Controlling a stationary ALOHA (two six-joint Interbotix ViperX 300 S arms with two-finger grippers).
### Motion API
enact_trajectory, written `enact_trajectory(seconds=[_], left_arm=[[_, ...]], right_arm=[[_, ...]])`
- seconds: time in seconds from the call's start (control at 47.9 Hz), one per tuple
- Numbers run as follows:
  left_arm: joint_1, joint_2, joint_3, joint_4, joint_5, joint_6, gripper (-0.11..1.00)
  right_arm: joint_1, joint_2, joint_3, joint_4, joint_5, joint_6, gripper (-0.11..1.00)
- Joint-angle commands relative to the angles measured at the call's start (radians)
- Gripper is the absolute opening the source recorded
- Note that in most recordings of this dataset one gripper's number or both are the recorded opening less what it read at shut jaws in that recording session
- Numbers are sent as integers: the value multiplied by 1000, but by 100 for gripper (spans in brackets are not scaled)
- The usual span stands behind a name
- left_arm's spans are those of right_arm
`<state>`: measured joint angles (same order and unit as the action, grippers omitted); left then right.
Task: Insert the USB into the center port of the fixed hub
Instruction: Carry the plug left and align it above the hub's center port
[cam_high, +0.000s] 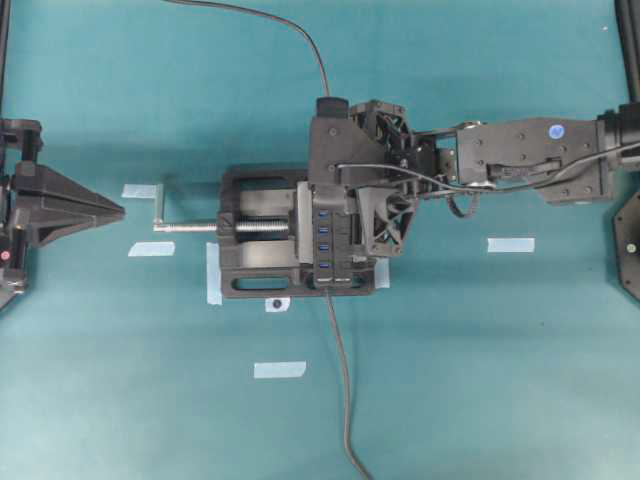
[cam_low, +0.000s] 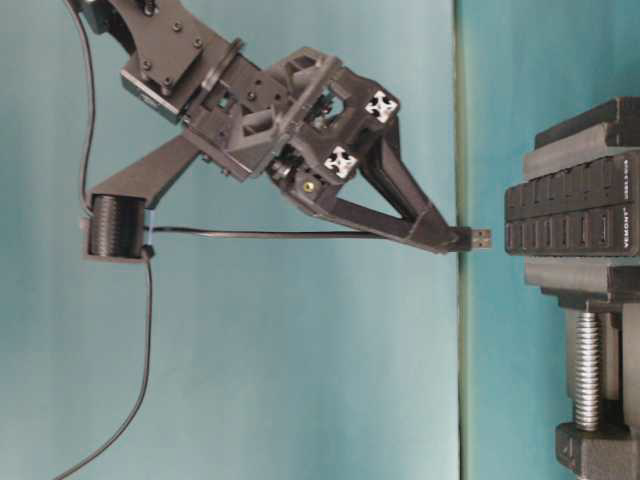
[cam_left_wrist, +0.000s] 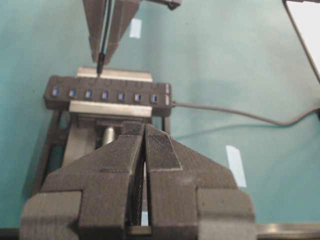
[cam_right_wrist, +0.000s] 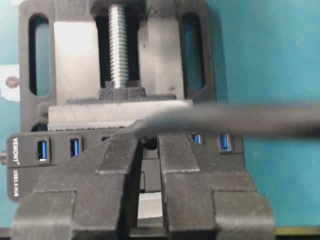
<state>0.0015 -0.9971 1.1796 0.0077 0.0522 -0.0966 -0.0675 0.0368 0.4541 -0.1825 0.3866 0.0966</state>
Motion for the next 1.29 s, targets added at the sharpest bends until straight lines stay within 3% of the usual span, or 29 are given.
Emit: enact_trajectory(seconds=[0.0, 1.274], left_arm=[[-2, 5, -12, 2, -6, -2, 0], [-2, 5, -11, 2, -6, -3, 0]], right_arm=[[5, -9, -17, 3, -5, 12, 8], [5, 37, -5, 48, -14, 28, 8]])
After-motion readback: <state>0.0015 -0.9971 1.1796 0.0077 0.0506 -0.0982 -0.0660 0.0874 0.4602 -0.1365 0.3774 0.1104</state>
